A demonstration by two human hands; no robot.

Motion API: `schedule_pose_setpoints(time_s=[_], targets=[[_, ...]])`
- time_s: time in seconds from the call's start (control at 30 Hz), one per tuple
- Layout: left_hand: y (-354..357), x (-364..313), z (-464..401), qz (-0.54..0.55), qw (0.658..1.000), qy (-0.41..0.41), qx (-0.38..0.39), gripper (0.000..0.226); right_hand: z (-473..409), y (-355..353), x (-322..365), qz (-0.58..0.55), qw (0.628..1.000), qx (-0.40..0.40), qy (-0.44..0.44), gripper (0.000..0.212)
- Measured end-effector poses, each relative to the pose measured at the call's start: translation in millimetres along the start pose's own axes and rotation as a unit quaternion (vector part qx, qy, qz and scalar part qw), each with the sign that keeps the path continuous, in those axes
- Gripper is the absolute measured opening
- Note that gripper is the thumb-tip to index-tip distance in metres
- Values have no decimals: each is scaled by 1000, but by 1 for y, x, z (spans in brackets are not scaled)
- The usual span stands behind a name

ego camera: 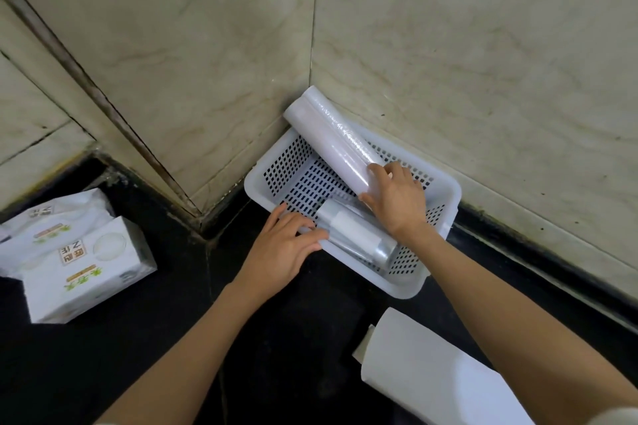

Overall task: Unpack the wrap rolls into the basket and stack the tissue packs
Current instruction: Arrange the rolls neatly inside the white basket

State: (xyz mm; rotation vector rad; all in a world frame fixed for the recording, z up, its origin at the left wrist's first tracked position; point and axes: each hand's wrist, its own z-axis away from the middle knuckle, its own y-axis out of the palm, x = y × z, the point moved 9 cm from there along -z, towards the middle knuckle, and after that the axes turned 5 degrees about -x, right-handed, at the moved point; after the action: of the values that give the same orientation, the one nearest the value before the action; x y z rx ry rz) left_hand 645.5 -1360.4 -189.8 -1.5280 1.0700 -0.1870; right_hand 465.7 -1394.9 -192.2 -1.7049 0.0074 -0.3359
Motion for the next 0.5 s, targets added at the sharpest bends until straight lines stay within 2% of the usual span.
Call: schedule_pose_setpoints(time_s=[0.17,0.4,0.5], targets=[[7,5,2,-11,1000,-3,16,24,6,4,6,16,1000,-2,10,38],[11,2,7,-71,991,-26,112,39,15,-1,9,7,995,92,48,48],[-7,1,21,-84,990,-59,95,39,33,-16,31,-21,996,77,28,49]])
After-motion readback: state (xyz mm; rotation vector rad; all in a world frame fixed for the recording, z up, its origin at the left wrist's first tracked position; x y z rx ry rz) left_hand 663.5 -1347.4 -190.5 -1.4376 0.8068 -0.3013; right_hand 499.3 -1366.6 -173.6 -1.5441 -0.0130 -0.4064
